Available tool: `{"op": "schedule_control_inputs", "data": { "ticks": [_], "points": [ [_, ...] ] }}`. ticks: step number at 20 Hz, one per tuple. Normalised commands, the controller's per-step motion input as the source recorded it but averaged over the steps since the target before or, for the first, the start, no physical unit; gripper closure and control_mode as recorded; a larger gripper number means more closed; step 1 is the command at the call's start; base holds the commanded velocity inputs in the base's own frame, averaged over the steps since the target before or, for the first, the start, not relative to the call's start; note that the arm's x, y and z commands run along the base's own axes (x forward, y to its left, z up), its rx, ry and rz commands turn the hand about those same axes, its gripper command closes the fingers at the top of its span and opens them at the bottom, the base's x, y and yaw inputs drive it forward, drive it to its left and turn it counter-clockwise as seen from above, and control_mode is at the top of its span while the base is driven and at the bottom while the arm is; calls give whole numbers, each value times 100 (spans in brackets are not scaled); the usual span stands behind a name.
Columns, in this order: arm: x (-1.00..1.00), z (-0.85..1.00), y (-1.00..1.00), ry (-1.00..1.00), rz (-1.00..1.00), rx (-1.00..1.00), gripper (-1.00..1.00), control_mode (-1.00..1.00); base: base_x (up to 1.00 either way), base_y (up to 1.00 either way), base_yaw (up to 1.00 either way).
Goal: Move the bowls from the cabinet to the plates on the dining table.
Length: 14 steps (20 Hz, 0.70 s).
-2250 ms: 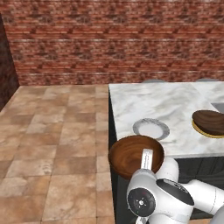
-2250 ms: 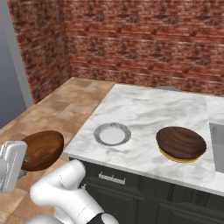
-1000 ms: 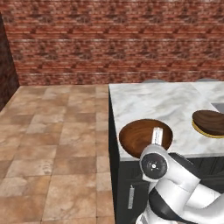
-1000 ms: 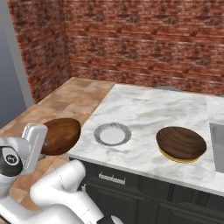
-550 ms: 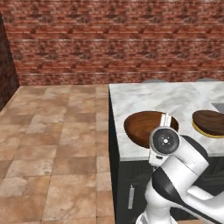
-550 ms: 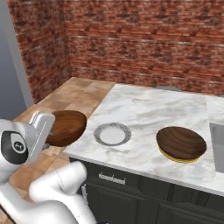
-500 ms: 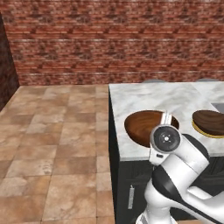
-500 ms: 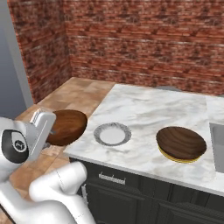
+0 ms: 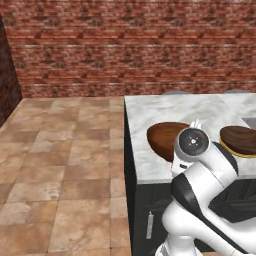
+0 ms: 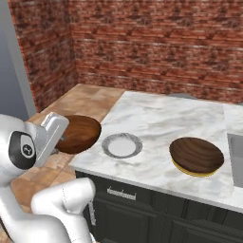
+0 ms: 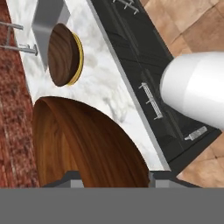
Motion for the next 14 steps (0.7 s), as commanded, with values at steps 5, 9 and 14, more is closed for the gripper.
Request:
{"op": "schedule_control_inputs", "data": {
  "ticks": [5,9,14],
  "points": [
    [8,0,-15,0,1,0,100,-100,0,0,0],
    [1,-1,-7,0,2,0,100,-100,0,0,0],
    [15,-12,-6,0,3,-1,100,-100,0,0,0]
  ]
}}
